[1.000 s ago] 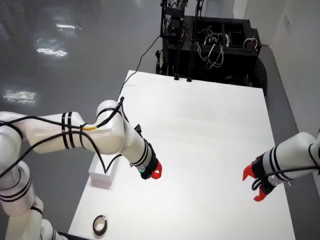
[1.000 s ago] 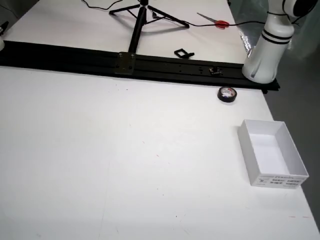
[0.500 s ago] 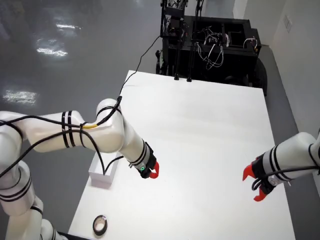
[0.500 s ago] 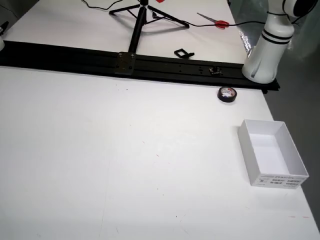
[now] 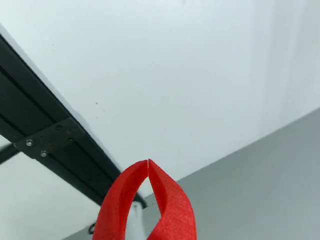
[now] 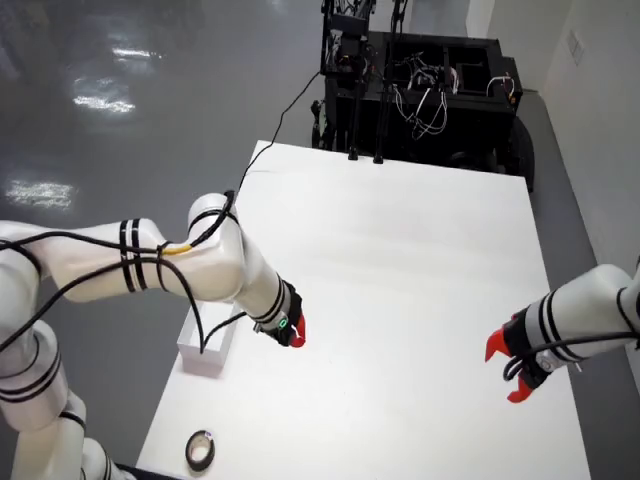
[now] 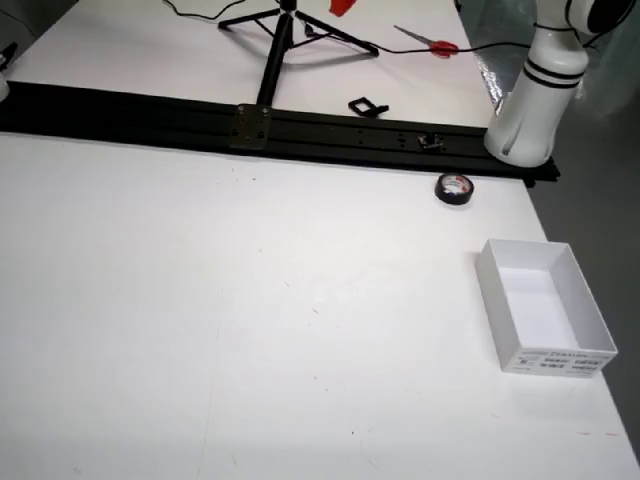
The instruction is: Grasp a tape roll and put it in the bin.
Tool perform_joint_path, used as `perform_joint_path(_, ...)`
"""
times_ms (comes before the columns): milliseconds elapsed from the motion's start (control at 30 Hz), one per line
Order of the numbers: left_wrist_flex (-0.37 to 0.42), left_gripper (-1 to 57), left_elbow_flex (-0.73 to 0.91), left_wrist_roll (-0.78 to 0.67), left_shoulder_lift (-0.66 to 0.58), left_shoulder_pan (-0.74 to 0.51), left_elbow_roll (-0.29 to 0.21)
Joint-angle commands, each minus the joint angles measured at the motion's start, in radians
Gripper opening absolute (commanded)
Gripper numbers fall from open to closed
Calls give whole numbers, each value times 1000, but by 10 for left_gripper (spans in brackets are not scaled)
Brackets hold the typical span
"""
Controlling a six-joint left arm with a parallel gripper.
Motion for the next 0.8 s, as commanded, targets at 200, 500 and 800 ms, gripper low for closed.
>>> perform_joint_path(200,172,82,99,-742,56,116,52)
perform_joint_path(500,199,139,139,-756,185,171,45)
perform_joint_path(800,221,157,166,-782,335,194,10)
